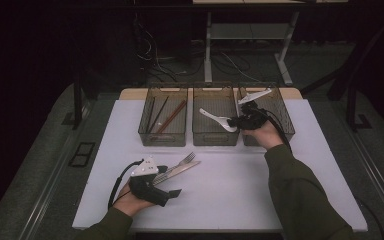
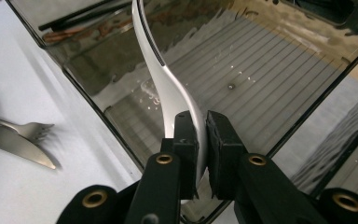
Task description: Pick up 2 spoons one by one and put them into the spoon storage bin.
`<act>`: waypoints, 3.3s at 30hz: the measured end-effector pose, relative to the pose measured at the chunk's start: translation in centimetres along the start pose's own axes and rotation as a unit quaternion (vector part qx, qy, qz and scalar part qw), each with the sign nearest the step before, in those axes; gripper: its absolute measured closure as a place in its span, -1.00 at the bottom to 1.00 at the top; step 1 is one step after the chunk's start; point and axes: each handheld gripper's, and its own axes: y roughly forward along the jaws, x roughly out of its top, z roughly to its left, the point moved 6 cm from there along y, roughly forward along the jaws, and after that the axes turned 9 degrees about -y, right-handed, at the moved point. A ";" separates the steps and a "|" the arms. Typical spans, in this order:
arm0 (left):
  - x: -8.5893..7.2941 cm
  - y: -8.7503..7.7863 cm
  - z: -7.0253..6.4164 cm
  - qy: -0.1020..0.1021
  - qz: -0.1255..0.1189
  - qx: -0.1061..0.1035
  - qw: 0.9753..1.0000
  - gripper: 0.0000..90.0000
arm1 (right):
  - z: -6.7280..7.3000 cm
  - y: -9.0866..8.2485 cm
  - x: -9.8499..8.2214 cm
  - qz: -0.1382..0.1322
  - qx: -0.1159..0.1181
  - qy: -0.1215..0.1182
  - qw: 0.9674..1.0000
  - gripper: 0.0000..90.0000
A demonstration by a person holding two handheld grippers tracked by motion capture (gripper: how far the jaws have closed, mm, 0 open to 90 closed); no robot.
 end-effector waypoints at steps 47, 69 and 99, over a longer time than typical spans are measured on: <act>-0.1 -0.1 -0.1 -0.001 0.004 -0.002 1.000 -0.91 | 2.8 -5.6 -2.7 -0.067 0.026 0.010 0.997 0.04; -0.1 -0.1 -0.2 0.001 0.003 -0.002 1.000 -0.91 | 2.2 -8.2 -10.7 0.004 0.008 0.012 1.000 0.98; -0.1 -0.1 -0.1 0.000 0.003 -0.003 1.000 -0.91 | -3.2 -7.3 -16.5 0.104 -0.071 0.041 0.991 0.99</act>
